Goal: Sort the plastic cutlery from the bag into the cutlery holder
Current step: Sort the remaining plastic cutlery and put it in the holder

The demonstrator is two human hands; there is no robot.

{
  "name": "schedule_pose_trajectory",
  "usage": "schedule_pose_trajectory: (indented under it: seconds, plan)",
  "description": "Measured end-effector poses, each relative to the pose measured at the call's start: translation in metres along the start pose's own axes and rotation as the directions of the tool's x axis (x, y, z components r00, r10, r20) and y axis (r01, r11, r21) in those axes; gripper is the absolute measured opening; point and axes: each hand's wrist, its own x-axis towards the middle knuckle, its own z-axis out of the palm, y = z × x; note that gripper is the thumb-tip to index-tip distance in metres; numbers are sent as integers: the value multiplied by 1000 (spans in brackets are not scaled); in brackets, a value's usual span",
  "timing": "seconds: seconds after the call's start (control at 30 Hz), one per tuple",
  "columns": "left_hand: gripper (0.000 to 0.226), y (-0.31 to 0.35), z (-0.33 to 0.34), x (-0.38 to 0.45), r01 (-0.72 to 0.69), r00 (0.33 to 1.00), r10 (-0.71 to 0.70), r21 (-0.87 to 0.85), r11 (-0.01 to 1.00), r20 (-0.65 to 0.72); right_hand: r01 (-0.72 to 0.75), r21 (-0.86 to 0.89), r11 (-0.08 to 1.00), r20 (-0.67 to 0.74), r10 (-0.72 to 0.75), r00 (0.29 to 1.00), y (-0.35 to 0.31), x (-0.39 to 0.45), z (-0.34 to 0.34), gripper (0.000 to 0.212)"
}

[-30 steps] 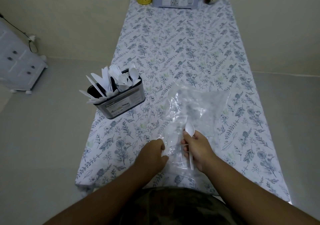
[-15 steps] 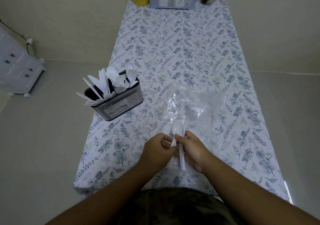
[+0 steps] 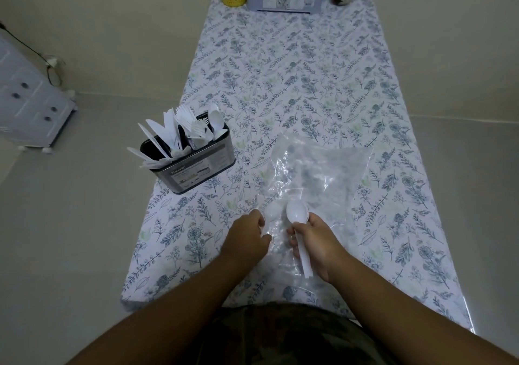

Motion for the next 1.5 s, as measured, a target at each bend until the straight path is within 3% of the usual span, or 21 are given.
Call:
schedule_pose_trajectory:
  seconds: [0.13, 0.27, 0.4, 0.5, 0.6, 0.77, 1.0, 1.2, 1.5]
  plan:
    - [22, -1, 0, 0, -8, 1000, 9, 32, 999, -18, 28, -59, 998, -23, -30, 999, 0, -2, 2, 24]
    - [30, 3, -2, -11, 41, 996, -58, -252, 967, -61, 13, -31, 999, -18, -14, 1000, -2, -2, -1, 23]
    - [35, 15, 0, -20, 152, 987, -152, -592, 791, 50, 34, 25, 999, 10, -34, 999, -5, -4, 6, 27]
    - [36, 22, -1, -20, 152, 986, -152, -696, 701, 63, 96, 43, 994, 0, -96, 995, -8, -3, 11, 29]
    - [38, 23, -1, -17, 127, 989, -147, -688, 715, 29, 98, 113, 989, 27, -102, 994, -11, -3, 11, 27]
    - [39, 21, -1, -18, 26, 996, -71, -558, 829, -60, 61, 237, 970, 123, -92, 988, -9, -8, 17, 27]
    - [28, 23, -5, -22, -98, 990, 46, -405, 909, -135, 46, 250, 967, 184, -94, 978, -11, -12, 16, 28]
    - [10, 22, -7, -22, 7, 990, -83, -556, 831, -112, 84, 154, 985, 213, -116, 970, -10, -12, 17, 31]
    - [16, 19, -24, -21, -1, 977, -140, -657, 754, -161, 189, 37, 981, 191, -193, 962, -22, -12, 14, 28]
